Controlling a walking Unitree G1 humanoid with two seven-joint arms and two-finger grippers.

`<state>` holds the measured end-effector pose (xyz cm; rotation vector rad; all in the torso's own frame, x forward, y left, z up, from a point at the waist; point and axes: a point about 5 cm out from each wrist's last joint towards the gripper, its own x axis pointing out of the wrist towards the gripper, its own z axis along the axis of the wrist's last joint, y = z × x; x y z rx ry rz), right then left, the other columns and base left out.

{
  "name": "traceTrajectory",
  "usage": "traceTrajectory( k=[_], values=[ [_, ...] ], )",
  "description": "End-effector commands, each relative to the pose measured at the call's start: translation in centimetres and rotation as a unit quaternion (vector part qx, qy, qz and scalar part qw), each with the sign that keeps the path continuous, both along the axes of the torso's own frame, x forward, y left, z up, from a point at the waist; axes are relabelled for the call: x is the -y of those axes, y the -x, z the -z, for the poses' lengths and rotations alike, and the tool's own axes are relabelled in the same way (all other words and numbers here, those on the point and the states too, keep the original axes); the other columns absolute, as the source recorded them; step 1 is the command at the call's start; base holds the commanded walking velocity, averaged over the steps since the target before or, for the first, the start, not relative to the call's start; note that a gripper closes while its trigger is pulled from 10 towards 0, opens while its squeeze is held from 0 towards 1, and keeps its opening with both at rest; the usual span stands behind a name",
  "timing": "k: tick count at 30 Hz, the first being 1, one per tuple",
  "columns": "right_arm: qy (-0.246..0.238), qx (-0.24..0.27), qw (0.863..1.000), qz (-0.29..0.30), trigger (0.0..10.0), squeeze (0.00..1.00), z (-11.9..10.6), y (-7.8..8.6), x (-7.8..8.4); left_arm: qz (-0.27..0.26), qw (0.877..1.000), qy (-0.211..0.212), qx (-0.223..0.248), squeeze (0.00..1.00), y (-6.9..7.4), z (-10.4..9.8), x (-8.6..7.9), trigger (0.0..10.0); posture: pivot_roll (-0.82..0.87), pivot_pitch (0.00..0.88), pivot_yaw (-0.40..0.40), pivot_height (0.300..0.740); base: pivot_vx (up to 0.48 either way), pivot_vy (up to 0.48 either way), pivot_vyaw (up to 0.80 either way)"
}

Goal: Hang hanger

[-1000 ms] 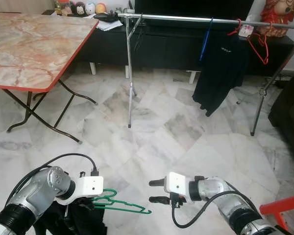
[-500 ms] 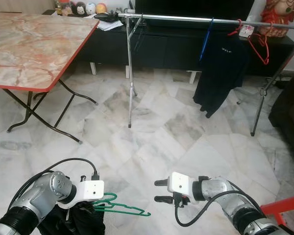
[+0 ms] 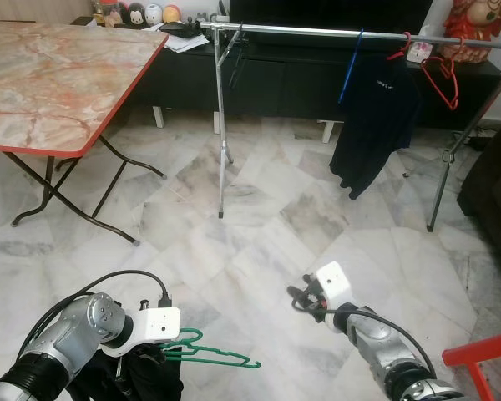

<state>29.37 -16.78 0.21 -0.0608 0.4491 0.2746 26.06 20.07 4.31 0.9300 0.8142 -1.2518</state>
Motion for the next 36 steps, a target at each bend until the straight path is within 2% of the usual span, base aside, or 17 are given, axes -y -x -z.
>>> traceTrajectory(
  k=[1, 3, 4, 5, 7, 8, 9, 31, 32, 33, 34, 35, 36],
  values=[
    [-0.008, 0.013, 0.995, 0.095, 10.0, 0.00, -0.3, -0.3, 1.6, -0.005, 1.000, 0.006, 0.003, 0.00, 0.0, -0.1, -0.3, 10.0, 0.04, 0.050, -0.069, 0.740, 0.000, 0.000, 0.00],
    [0.000, 0.027, 0.990, 0.138, 10.0, 0.00, -0.7, -0.6, 2.2, -0.006, 1.000, 0.007, 0.003, 0.00, 0.0, -0.1, -0.3, 10.0, 0.04, 0.052, -0.066, 0.740, 0.000, 0.000, 0.00],
    [0.000, 0.027, 0.990, 0.138, 10.0, 0.00, -0.7, -0.6, 2.2, -0.006, 1.000, 0.007, 0.003, 0.00, 0.0, -0.1, -0.3, 10.0, 0.04, 0.052, -0.066, 0.740, 0.000, 0.000, 0.00],
    [-0.015, 0.037, 0.983, 0.177, 10.0, 0.00, -1.0, -0.8, 2.5, -0.008, 1.000, 0.007, 0.002, 0.00, 0.0, -0.1, -0.4, 10.0, 0.04, 0.052, -0.064, 0.740, 0.000, 0.000, 0.00],
    [-0.022, 0.044, 0.983, 0.179, 10.0, 0.00, -1.2, -1.0, 2.4, -0.009, 1.000, 0.007, 0.002, 0.00, 0.1, -0.1, -0.5, 10.0, 0.04, 0.053, -0.063, 0.740, 0.000, 0.000, 0.00],
    [-0.021, 0.046, 0.983, 0.177, 10.0, 0.64, -1.3, -1.0, 2.3, -0.009, 1.000, 0.007, 0.002, 0.00, 0.1, -0.1, -0.5, 10.0, 0.04, 0.054, -0.062, 0.740, 0.000, 0.000, 0.00],
    [-0.018, 0.048, 0.983, 0.177, 10.0, 1.00, -1.3, -1.0, 2.2, -0.010, 1.000, 0.007, 0.002, 0.00, 0.1, -0.1, -0.5, 10.0, 0.04, 0.054, -0.062, 0.740, 0.000, 0.000, 0.00],
    [-0.010, 0.072, 0.979, 0.189, 10.0, 1.00, -1.8, -1.4, 1.9, -0.009, 1.000, 0.009, -0.004, 0.00, 0.2, -0.2, -0.6, 10.0, 0.04, 0.062, -0.052, 0.740, 0.000, 0.000, 0.00],
    [-0.009, 0.072, 0.980, 0.187, 10.0, 0.66, -1.8, -1.4, 1.8, -0.009, 1.000, 0.009, -0.004, 0.00, 0.2, -0.2, -0.6, 10.0, 0.04, 0.062, -0.052, 0.740, 0.000, 0.000, 0.00],
    [-0.009, 0.072, 0.980, 0.185, 10.0, 0.09, -1.9, -1.4, 1.8, -0.009, 1.000, 0.009, -0.004, 0.00, 0.2, -0.2, -0.6, 10.0, 0.04, 0.062, -0.052, 0.740, 0.000, 0.000, 0.00],
    [-0.009, 0.072, 0.980, 0.185, 10.0, 0.09, -1.9, -1.4, 1.8, -0.009, 1.000, 0.009, -0.004, 0.00, 0.2, -0.2, -0.6, 10.0, 0.04, 0.062, -0.052, 0.740, 0.000, 0.000, 0.00],
    [-0.011, 0.072, 0.980, 0.185, 10.0, 0.00, -1.9, -1.5, 1.8, -0.009, 1.000, 0.009, -0.004, 0.00, 0.2, -0.2, -0.6, 10.0, 0.04, 0.061, -0.053, 0.740, 0.000, 0.000, 0.00],
    [-0.013, 0.072, 0.980, 0.184, 10.0, 0.00, -1.9, -1.5, 1.7, -0.009, 1.000, 0.009, -0.004, 0.00, 0.2, -0.2, -0.6, 10.0, 0.04, 0.061, -0.053, 0.740, 0.000, 0.000, 0.00]
  ],
)
